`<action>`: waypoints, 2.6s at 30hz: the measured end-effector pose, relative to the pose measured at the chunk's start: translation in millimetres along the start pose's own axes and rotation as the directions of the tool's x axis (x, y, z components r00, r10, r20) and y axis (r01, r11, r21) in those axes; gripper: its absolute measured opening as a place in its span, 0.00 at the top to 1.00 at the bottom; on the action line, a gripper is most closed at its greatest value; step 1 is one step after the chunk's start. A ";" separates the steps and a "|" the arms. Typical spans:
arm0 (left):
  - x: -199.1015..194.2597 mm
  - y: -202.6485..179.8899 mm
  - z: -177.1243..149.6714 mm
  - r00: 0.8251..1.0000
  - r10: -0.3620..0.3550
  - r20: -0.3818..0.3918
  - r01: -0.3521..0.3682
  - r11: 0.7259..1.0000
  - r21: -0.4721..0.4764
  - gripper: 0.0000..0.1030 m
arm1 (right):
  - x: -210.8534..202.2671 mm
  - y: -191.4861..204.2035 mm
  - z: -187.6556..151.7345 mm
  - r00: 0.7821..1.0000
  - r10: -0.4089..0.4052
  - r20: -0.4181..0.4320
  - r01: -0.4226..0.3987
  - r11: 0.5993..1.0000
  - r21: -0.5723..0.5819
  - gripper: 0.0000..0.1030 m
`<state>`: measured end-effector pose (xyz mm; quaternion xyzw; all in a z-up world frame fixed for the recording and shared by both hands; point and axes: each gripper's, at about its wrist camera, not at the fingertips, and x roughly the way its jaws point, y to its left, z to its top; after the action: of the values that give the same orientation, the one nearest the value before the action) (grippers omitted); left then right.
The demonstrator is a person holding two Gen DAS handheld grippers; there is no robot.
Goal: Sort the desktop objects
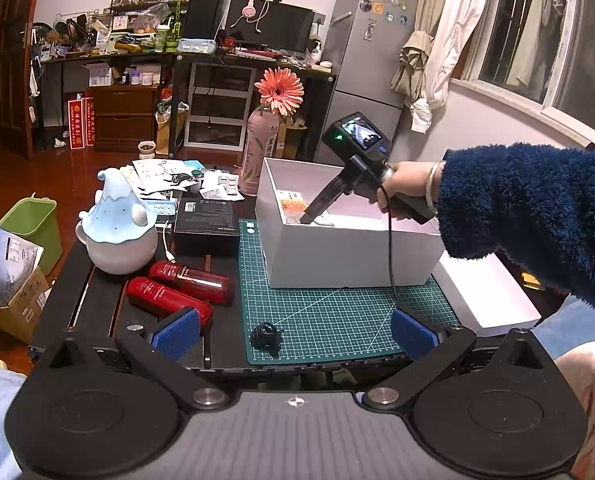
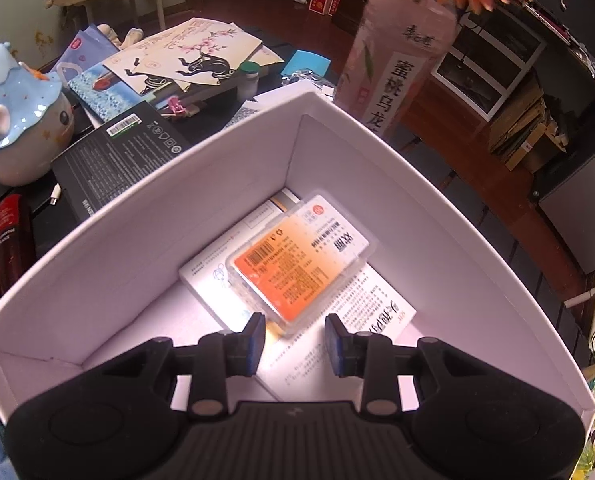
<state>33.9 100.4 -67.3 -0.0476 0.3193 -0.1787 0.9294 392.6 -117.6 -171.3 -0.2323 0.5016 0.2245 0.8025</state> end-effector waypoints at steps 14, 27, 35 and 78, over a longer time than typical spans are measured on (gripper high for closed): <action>0.3 -2.4 -0.8 1.000 0.015 0.005 -0.015 1.000 0.016 0.00 | -21.4 -82.7 -25.5 0.950 0.197 0.242 -0.305 0.752 0.584 0.70; 0.4 2.0 0.3 1.000 0.002 -0.002 -0.002 1.000 -0.017 0.00 | 4.8 -84.6 -36.7 0.942 0.202 0.268 -0.335 0.635 0.696 0.82; 0.7 1.1 0.6 1.000 0.002 -0.003 -0.002 1.000 -0.011 0.00 | 11.2 -81.6 -39.6 0.939 0.201 0.279 -0.342 0.621 0.705 0.90; -0.2 -0.8 -0.1 1.000 0.017 0.001 -0.017 1.000 0.000 0.00 | -18.3 -76.4 -38.3 0.920 0.195 0.339 -0.382 0.634 0.673 0.67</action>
<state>33.5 99.7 -67.1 -0.0449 0.3193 -0.1708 0.9311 403.9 -203.3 -158.2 0.2173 0.4811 0.1587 0.8343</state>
